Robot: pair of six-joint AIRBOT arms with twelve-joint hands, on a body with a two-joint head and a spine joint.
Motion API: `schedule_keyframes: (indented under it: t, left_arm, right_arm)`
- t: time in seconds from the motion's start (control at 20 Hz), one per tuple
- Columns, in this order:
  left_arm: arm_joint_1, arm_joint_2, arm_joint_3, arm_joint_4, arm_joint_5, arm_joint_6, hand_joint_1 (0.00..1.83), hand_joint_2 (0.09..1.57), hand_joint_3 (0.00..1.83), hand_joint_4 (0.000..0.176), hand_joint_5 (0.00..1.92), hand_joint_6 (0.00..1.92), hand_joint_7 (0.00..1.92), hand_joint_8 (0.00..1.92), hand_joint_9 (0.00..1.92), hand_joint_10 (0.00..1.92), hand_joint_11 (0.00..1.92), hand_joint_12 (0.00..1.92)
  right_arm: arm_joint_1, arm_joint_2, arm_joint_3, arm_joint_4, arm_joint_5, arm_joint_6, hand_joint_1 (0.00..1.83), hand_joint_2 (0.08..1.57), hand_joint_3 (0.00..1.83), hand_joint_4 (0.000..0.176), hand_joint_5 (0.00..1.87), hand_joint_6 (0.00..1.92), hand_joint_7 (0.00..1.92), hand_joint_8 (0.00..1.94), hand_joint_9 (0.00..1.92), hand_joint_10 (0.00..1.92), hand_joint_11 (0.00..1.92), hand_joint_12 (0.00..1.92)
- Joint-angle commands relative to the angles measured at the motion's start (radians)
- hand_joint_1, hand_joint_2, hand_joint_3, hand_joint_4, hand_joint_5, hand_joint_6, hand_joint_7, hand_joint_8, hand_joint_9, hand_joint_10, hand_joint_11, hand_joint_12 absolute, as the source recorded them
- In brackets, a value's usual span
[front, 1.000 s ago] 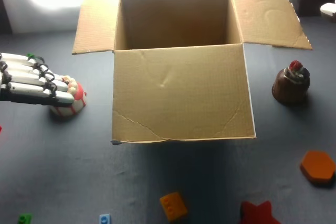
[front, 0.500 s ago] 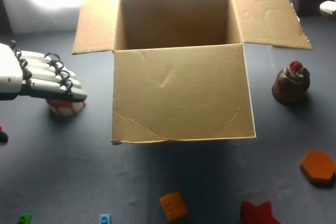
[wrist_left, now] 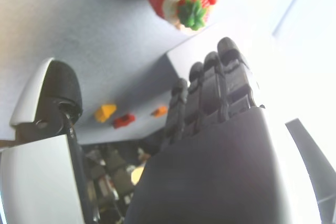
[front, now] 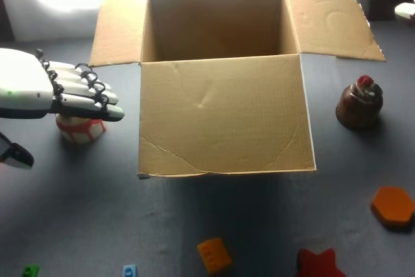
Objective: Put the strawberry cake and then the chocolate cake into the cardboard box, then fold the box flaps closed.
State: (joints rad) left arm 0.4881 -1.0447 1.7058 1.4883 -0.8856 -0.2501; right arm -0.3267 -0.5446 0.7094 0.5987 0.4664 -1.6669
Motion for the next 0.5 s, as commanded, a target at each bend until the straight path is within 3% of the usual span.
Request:
schedule_keyframes:
  t: [0.0,0.2,0.45]
  left_arm:
    - [-0.007,-0.004,0.015,-0.061,-0.005,0.003,1.18,0.93,0.11,0.047,0.07,0.0,0.01,0.0,0.0,0.0,0.0,0.28]
    - [-0.007,-0.05,0.067,-0.056,0.019,0.003,1.18,0.94,0.06,0.05,0.07,0.0,0.02,0.0,0.01,0.0,0.0,0.27]
    - [-0.013,-0.111,0.149,-0.053,0.038,-0.009,1.19,0.92,0.01,0.054,0.07,0.0,0.08,0.0,0.06,0.01,0.0,0.31]
  right_arm:
    - [0.014,0.009,0.003,-0.02,0.112,-0.007,1.1,1.07,0.02,0.034,0.0,0.0,0.02,0.01,0.0,0.0,0.0,0.0]
    - [0.015,0.009,0.003,-0.02,0.112,-0.008,1.12,1.07,0.02,0.029,0.0,0.0,0.01,0.0,0.0,0.0,0.0,0.0]
    - [0.017,0.008,0.003,-0.02,0.112,-0.009,1.12,1.05,0.01,0.048,0.01,0.0,0.01,0.0,0.0,0.0,0.0,0.0]
